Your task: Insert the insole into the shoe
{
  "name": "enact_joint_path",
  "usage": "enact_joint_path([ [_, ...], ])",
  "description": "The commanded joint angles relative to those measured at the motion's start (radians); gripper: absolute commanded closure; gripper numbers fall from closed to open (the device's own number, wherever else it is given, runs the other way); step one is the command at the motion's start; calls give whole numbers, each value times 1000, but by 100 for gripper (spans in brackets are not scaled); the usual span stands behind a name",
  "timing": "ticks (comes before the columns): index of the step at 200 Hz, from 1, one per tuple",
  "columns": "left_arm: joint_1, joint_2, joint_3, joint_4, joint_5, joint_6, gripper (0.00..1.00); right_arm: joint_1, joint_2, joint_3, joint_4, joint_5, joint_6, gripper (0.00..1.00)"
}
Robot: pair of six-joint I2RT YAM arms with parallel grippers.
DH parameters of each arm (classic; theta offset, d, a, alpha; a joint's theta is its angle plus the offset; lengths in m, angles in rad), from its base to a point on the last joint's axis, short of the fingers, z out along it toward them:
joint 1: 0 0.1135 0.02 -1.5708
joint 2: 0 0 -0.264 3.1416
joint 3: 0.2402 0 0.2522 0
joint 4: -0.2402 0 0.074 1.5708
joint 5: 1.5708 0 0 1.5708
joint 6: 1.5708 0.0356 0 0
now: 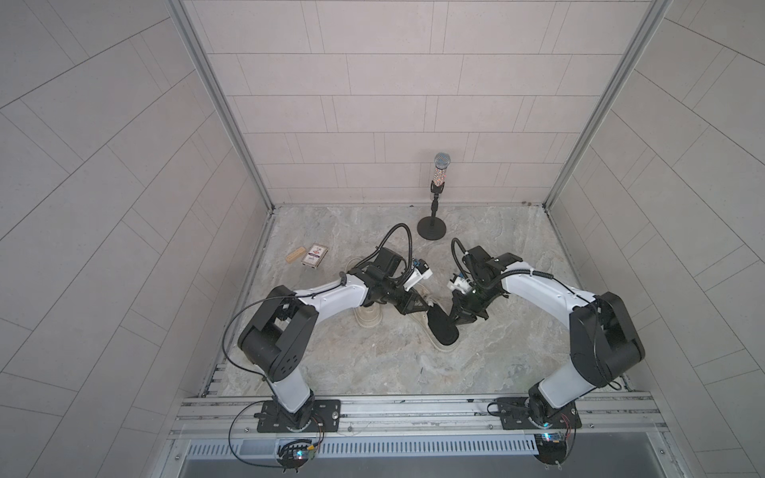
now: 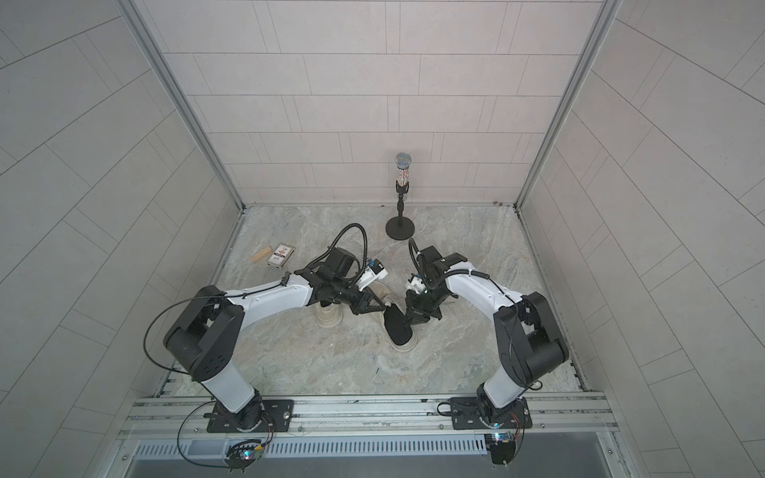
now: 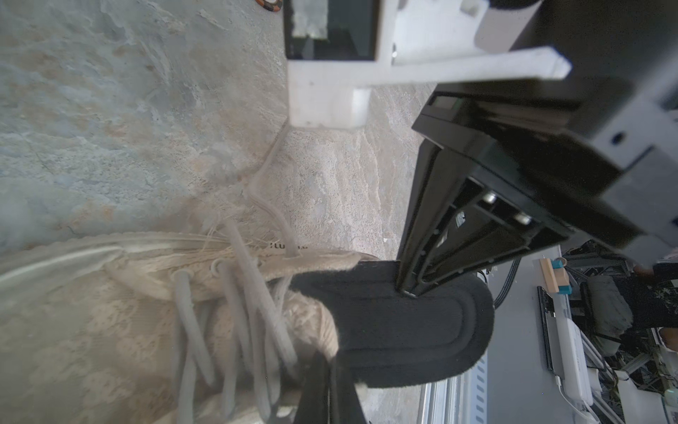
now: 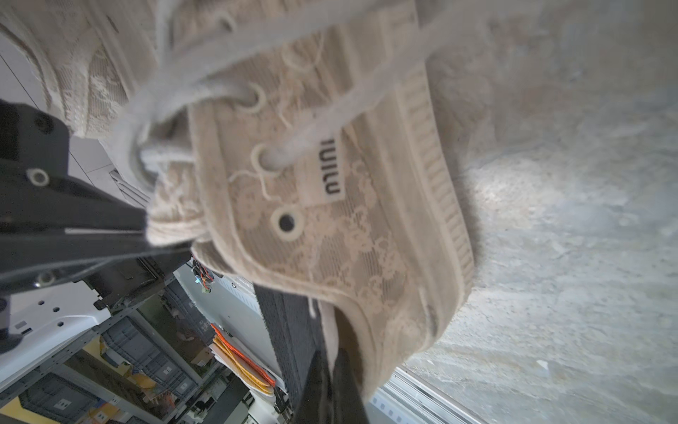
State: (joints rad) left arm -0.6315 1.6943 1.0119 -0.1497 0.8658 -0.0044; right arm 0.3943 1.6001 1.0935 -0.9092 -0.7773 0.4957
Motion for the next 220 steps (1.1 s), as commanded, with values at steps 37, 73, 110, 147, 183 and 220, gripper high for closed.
enact_joint_path([
  [37, -16, -25, 58, -6, 93, 39, 100, 8, 83, 96, 178, 41, 102, 100],
  [73, -18, -19, 81, -25, 92, 49, 100, 19, 152, 158, 199, 95, 118, 100],
  [110, -13, -1, 85, -43, 27, 51, 100, 17, 60, 151, 103, 170, 64, 85],
  [147, -10, 17, 81, -29, 7, 33, 100, 11, -94, 60, -31, 252, 5, 72],
  [183, -10, 29, 82, 9, 16, 7, 100, 12, -160, -35, -4, 184, 50, 73],
  [220, -11, 30, 84, 17, 18, 1, 100, 12, -129, -48, 35, 156, 69, 89],
])
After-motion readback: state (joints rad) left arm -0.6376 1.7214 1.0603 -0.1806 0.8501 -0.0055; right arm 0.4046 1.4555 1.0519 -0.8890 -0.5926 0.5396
